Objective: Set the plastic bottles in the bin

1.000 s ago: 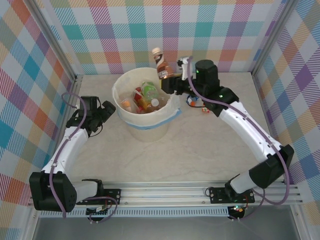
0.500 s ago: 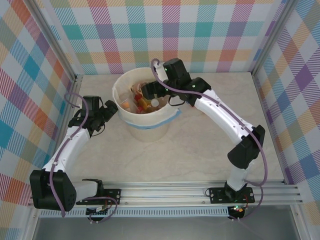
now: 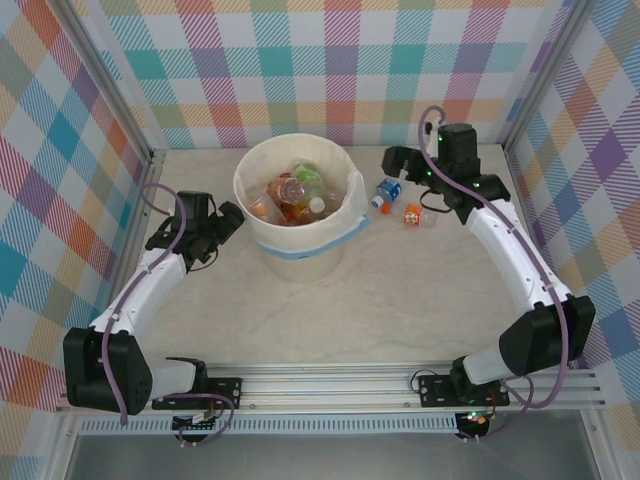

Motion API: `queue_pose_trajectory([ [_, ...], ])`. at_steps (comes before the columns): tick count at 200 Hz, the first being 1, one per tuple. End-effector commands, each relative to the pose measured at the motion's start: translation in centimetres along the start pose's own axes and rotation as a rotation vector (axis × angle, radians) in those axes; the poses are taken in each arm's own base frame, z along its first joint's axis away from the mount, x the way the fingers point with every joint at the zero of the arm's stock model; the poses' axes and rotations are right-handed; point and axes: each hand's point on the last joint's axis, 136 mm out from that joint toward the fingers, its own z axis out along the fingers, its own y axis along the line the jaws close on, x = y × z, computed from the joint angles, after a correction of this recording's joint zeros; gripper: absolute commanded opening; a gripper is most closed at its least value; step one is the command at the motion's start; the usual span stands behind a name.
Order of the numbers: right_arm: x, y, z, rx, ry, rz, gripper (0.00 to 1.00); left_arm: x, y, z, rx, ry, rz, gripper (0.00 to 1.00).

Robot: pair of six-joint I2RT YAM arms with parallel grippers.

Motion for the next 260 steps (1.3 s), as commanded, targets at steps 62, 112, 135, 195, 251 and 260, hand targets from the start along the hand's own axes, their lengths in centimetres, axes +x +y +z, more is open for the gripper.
queue_pose_trajectory([
  [62,8.6,-7.9,7.0,-0.048,0.371,-0.403,1.00,1.3,-1.8,0.8,0.038,0.041,0.019,1.00],
  [112,10.0,-10.2,10.9,-0.076,0.464,-0.661,1.00,2.0,-1.8,1.1,0.033,0.059,0.018,1.00],
  [135,10.5,-11.5,12.6,-0.061,0.541,-0.709,1.00,2.1,-1.5,1.2,0.020,0.060,0.018,1.00],
  [195,14.9,-12.8,14.5,-0.143,0.751,-0.724,0.99,2.0,-0.8,0.8,0.001,0.043,0.023,1.00],
  [251,17.6,-14.6,16.1,-0.075,0.774,-0.749,0.95,2.1,-1.1,1.4,0.009,0.053,0.024,1.00],
  [260,18.1,-15.0,16.1,-0.060,0.784,-0.751,0.93,2.2,-1.2,1.5,0.015,0.057,0.022,1.00],
])
